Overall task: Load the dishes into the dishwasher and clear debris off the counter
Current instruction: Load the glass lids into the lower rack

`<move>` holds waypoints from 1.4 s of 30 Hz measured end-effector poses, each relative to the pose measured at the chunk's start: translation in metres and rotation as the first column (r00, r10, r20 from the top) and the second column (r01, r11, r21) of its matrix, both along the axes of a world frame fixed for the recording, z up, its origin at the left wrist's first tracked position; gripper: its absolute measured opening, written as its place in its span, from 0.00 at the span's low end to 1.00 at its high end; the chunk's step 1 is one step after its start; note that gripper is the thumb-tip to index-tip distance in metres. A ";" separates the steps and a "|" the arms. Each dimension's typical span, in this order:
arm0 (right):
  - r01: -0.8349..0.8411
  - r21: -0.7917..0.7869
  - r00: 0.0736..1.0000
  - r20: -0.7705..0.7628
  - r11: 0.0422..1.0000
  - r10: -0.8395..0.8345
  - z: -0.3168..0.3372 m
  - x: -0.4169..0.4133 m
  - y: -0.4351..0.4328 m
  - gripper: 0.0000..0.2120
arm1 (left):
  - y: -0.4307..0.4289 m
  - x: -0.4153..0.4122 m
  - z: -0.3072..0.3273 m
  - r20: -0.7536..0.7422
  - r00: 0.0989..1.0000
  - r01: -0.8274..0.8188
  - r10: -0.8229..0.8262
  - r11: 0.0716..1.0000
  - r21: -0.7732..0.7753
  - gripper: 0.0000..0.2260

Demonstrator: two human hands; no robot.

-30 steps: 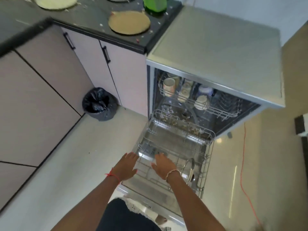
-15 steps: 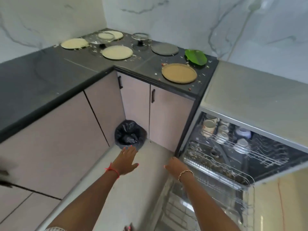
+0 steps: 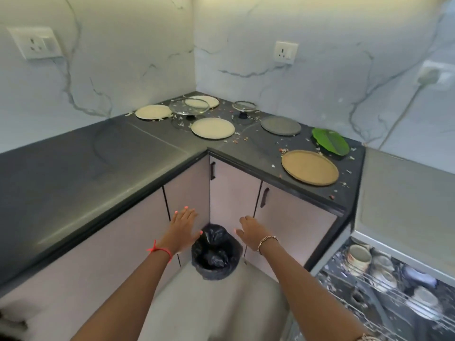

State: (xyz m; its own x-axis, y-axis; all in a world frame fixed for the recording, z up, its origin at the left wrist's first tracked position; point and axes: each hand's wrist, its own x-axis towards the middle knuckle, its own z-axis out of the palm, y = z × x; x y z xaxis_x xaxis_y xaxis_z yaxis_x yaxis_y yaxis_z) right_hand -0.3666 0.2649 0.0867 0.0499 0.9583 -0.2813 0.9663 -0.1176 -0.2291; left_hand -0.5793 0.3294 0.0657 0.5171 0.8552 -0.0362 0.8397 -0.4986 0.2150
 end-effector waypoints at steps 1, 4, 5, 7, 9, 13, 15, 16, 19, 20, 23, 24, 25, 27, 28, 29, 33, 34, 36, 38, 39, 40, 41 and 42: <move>-0.017 0.010 1.000 0.011 1.000 0.017 0.002 0.000 0.016 0.20 | 0.014 -0.001 0.001 0.009 1.000 -0.009 0.009 1.000 -0.003 0.26; -0.050 0.033 0.998 0.029 0.998 0.049 0.004 0.002 0.068 0.20 | 0.061 -0.002 0.004 0.026 0.999 -0.029 0.029 1.000 0.001 0.26; -0.061 0.036 0.998 0.029 0.997 0.060 0.005 0.004 0.087 0.19 | 0.080 -0.002 0.004 0.023 0.999 -0.039 0.039 0.999 0.006 0.26; -0.080 0.038 0.997 0.015 0.996 0.079 0.007 0.011 0.123 0.19 | 0.115 0.000 0.003 0.010 0.998 -0.064 0.064 0.998 0.002 0.26; -0.095 0.036 0.995 0.004 0.995 0.095 0.013 0.020 0.156 0.19 | 0.145 0.003 0.004 -0.005 0.995 -0.096 0.096 0.995 -0.001 0.26; -0.075 0.090 0.997 -0.020 0.993 0.077 0.035 0.045 0.231 0.18 | 0.207 0.016 0.011 0.041 0.987 -0.157 0.156 0.988 0.015 0.26; -0.017 0.127 0.998 -0.065 0.992 0.025 0.045 0.054 0.260 0.17 | 0.229 0.022 0.014 0.076 0.984 -0.160 0.160 0.987 0.005 0.26; -0.027 0.135 0.998 -0.061 0.991 0.035 0.047 0.057 0.274 0.17 | 0.239 0.023 0.014 0.081 0.983 -0.163 0.162 0.987 -0.004 0.26; -0.098 0.127 0.995 -0.012 0.987 0.100 0.053 0.065 0.312 0.18 | 0.274 0.031 0.011 0.094 0.978 -0.188 0.188 0.982 -0.011 0.27; -0.103 0.131 0.994 -0.022 0.986 0.107 0.053 0.067 0.326 0.19 | 0.287 0.032 0.010 0.104 0.975 -0.194 0.195 0.981 -0.022 0.27; -0.111 0.133 0.993 -0.031 0.985 0.116 0.049 0.068 0.361 0.19 | 0.324 0.035 0.006 0.106 0.977 -0.182 0.185 0.983 -0.036 0.27; -0.115 0.139 0.993 -0.024 0.984 0.119 0.046 0.068 0.370 0.19 | 0.335 0.036 0.006 0.100 0.978 -0.182 0.185 0.982 -0.041 0.27; -0.108 0.145 0.993 -0.021 0.983 0.113 0.045 0.068 0.382 0.18 | 0.350 0.036 0.006 0.098 0.977 -0.187 0.191 0.981 -0.047 0.27; -0.083 0.193 0.995 -0.038 0.978 0.092 0.046 0.069 0.406 0.17 | 0.380 0.037 0.005 0.095 0.975 -0.197 0.202 0.978 -0.062 0.28; -0.061 0.233 0.995 -0.061 0.970 0.078 0.048 0.070 0.418 0.16 | 0.395 0.036 0.005 0.094 0.975 -0.195 0.201 0.978 -0.071 0.28; -0.035 0.263 0.995 -0.083 0.964 0.059 0.052 0.070 0.429 0.16 | 0.407 0.036 0.006 0.096 0.975 -0.195 0.202 0.978 -0.078 0.28; 0.073 0.309 0.985 -0.172 0.948 -0.020 0.060 0.069 0.487 0.15 | 0.465 0.032 0.008 0.121 0.971 -0.193 0.205 0.976 -0.105 0.28; 0.114 0.320 0.976 -0.213 0.940 -0.045 0.060 0.068 0.501 0.15 | 0.475 0.031 0.008 0.127 0.970 -0.192 0.205 0.975 -0.109 0.28; 0.246 0.326 0.930 -0.346 0.913 -0.127 0.060 0.063 0.531 0.15 | 0.501 0.028 0.008 0.129 0.969 -0.194 0.209 0.974 -0.121 0.28; 0.406 0.284 0.834 -0.505 0.869 -0.224 0.058 0.056 0.559 0.15 | 0.525 0.024 0.003 0.120 0.968 -0.204 0.219 0.970 -0.129 0.30; 0.470 0.238 0.772 -0.578 0.850 -0.265 0.058 0.052 0.569 0.15 | 0.534 0.023 0.001 0.112 0.968 -0.210 0.225 0.969 -0.129 0.31; 0.526 0.187 0.702 -0.647 0.829 -0.299 0.055 0.049 0.583 0.15 | 0.544 0.022 -0.002 0.106 0.967 -0.216 0.231 0.967 -0.134 0.32; 0.578 0.118 0.619 -0.709 0.808 -0.338 0.055 0.046 0.592 0.15 | 0.551 0.021 -0.005 0.098 0.967 -0.220 0.234 0.966 -0.135 0.34; 0.612 0.057 0.539 -0.760 0.789 -0.364 0.053 0.044 0.605 0.16 | 0.560 0.019 -0.008 0.088 0.967 -0.225 0.238 0.965 -0.136 0.37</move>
